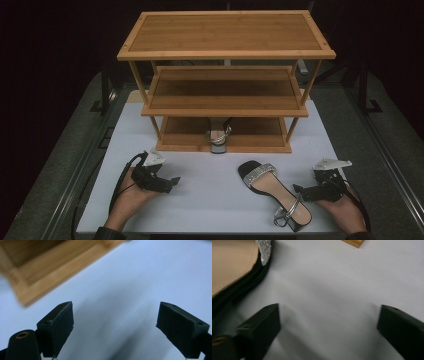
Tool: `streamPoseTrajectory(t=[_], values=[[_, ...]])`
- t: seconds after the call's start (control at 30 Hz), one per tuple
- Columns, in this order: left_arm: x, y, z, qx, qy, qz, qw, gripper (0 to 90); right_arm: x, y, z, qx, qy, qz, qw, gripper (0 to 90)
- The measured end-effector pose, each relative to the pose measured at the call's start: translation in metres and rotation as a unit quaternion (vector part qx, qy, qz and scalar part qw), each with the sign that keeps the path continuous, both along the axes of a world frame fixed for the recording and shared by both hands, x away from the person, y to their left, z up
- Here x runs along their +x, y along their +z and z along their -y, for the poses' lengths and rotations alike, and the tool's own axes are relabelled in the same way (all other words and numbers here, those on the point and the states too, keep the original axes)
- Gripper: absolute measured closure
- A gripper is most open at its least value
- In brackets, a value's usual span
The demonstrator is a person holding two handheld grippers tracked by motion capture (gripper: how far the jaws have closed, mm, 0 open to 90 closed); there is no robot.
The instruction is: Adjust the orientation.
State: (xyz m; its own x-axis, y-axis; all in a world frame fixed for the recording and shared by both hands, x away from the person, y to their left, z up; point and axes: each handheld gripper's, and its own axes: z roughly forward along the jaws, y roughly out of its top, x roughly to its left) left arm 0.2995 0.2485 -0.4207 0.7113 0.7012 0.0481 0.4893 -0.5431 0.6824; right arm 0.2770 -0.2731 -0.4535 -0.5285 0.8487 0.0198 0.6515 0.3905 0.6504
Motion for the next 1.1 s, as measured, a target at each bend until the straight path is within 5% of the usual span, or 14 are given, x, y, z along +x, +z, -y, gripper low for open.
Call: streamPoseTrajectory(t=[0.03,0.17,0.37,0.53,0.93,0.97,1.1], values=[[-0.004,-0.003,-0.008,-0.001,0.006,0.0,1.0,13.1,-0.001,0.005,0.001,0.002,0.003,-0.008,1.0,15.8],[-0.012,-0.011,-0.023,0.005,0.009,-0.002,0.9999,13.1,0.0,0.016,0.003,0.026,-0.004,-0.025,0.9993,23.4],[-0.018,-0.025,-0.033,0.008,0.011,-0.008,0.9999,13.0,0.0,0.033,-0.002,0.047,0.004,-0.025,0.9986,26.8],[-0.019,-0.029,-0.035,-0.021,0.009,-0.005,0.9997,12.9,0.003,0.049,-0.024,0.064,0.047,-0.018,0.9967,32.0],[-0.018,-0.031,-0.038,-0.029,0.001,0.0,0.9996,12.8,0.034,0.035,-0.061,0.054,0.105,-0.054,0.9916,53.5],[-0.018,-0.031,-0.038,-0.029,0.001,0.0,0.9996,12.8,0.039,0.032,-0.066,0.049,0.116,-0.058,0.9903,66.9],[-0.018,-0.031,-0.038,-0.029,0.0,-0.001,0.9996,12.7,0.043,0.034,-0.069,0.042,0.111,-0.053,0.9915,78.9]])
